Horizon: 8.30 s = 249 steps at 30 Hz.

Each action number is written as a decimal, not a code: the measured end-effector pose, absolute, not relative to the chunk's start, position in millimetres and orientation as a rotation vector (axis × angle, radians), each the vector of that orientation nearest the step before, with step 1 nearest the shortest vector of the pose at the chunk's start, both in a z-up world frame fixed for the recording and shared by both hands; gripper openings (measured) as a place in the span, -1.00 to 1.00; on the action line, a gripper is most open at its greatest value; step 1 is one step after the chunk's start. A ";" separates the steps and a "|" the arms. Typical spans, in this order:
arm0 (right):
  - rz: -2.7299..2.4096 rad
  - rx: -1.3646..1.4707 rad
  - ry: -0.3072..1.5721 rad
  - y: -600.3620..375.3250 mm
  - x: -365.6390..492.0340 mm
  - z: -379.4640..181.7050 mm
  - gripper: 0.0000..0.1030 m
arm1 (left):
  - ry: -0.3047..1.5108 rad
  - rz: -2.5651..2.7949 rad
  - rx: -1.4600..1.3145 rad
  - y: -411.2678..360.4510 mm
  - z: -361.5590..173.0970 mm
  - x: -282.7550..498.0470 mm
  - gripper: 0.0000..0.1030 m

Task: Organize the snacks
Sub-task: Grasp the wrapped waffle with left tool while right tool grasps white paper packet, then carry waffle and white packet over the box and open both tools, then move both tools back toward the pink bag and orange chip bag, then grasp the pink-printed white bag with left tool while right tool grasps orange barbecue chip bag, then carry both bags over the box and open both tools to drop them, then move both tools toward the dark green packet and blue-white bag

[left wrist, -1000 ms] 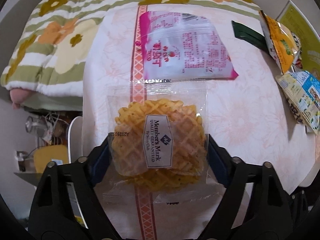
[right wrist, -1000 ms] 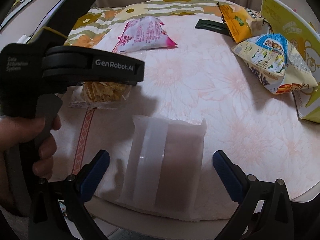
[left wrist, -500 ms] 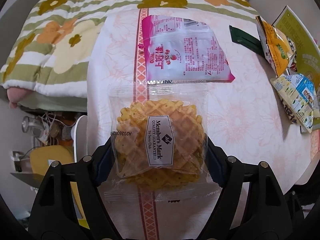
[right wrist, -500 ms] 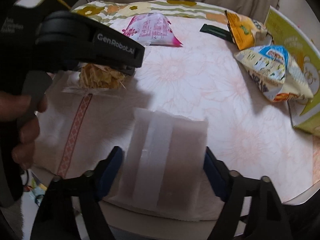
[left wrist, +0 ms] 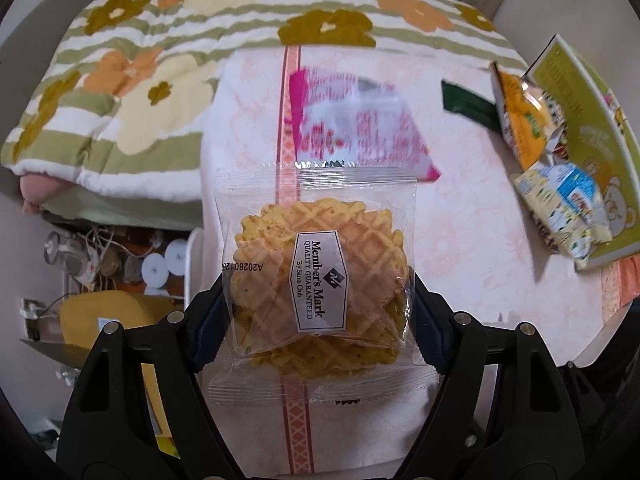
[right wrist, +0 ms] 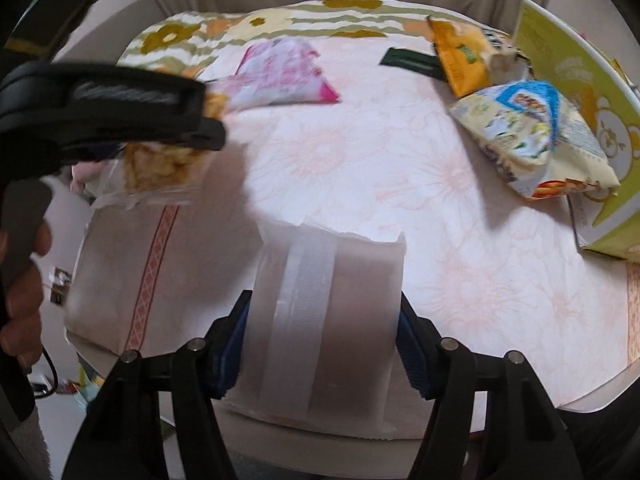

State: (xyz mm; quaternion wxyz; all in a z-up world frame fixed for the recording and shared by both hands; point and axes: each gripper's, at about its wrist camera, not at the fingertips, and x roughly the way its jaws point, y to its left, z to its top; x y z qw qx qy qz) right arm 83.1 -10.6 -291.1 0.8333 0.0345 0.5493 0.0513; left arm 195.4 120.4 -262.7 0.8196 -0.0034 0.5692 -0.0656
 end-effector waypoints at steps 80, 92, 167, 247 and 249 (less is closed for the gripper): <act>0.136 0.105 0.847 -375.1 133.7 -122.9 0.99 | 0.919 -0.233 -0.001 -163.9 -112.7 159.3 0.90; 0.322 0.002 0.811 -284.8 159.3 -98.5 0.99 | 0.886 -0.023 -0.068 -36.6 -100.6 157.1 0.90; -0.057 -0.309 1.274 -112.5 308.2 -286.0 0.52 | 1.145 -0.283 0.072 80.1 -256.4 313.6 0.07; 0.066 -0.096 0.894 -381.7 179.4 -148.1 0.99 | 0.959 -0.300 0.092 -189.0 -130.0 264.2 1.00; 0.074 -0.090 0.892 -378.3 174.5 -144.6 0.99 | 0.963 -0.283 0.075 -178.6 -130.3 256.5 1.00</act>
